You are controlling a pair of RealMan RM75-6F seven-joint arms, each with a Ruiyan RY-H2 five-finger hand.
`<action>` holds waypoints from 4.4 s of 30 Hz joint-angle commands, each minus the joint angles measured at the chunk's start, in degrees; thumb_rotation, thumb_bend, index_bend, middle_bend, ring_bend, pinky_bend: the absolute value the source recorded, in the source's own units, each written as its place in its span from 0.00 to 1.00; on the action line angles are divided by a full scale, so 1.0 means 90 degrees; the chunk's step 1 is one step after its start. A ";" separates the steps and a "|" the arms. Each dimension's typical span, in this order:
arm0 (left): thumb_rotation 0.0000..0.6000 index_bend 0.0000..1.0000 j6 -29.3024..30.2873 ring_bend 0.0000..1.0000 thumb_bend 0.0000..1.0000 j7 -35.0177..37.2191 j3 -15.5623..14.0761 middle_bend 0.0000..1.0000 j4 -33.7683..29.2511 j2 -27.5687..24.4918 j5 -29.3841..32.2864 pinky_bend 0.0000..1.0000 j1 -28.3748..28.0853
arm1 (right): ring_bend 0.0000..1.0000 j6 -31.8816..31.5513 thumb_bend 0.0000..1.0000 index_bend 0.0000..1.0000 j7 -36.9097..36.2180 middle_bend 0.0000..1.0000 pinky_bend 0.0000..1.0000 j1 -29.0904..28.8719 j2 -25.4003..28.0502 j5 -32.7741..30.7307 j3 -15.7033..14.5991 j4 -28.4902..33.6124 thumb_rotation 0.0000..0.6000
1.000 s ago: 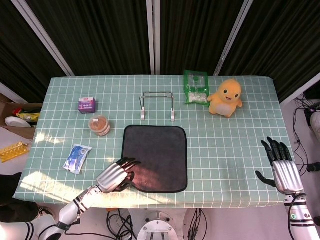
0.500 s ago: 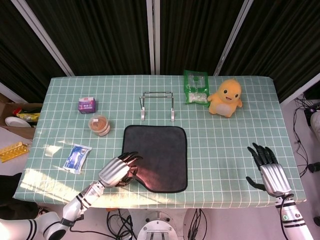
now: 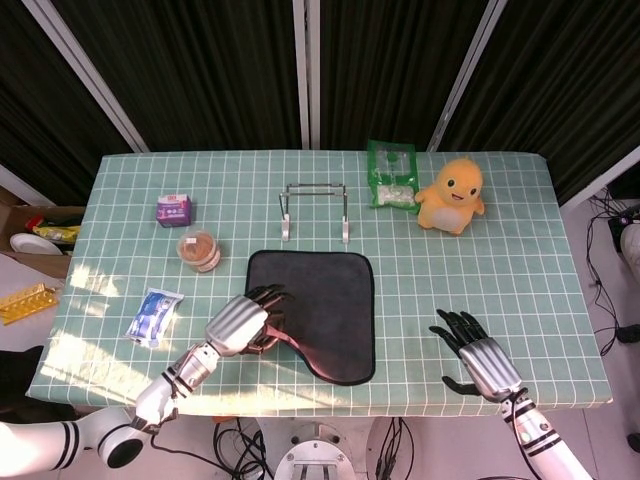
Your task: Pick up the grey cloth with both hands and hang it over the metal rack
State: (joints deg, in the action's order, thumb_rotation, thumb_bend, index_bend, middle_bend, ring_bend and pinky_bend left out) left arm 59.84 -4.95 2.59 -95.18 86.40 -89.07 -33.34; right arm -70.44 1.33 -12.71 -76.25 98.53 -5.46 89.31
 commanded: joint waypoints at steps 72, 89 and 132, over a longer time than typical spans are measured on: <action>1.00 0.80 -0.0230 0.12 0.52 0.0775 0.1090 0.22 -0.0381 -0.1037 0.1670 0.21 -0.0671 | 0.00 0.0023 0.48 0.97 -0.0486 0.13 0.00 -0.2012 -0.2596 -0.0641 0.1864 -0.1194 1.00; 1.00 0.81 -0.1641 0.12 0.51 0.1160 0.2250 0.22 0.0781 -0.1084 0.3360 0.21 -0.1929 | 0.00 0.1365 0.48 0.99 0.0433 0.14 0.00 -0.3544 -0.2258 -0.2551 0.3607 -0.1365 1.00; 1.00 0.84 -0.4548 0.14 0.52 0.1707 0.2524 0.26 0.6014 0.0210 0.6039 0.21 -0.4268 | 0.00 0.3887 0.49 1.00 -0.0206 0.18 0.00 -0.7151 -0.3754 -0.5365 0.4953 -0.7370 1.00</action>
State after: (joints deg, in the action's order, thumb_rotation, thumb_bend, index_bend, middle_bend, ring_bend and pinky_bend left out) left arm 19.49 10.74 25.87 -41.78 87.77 -35.38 -71.34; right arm -37.94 -0.51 -74.70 -108.41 52.12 38.39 26.39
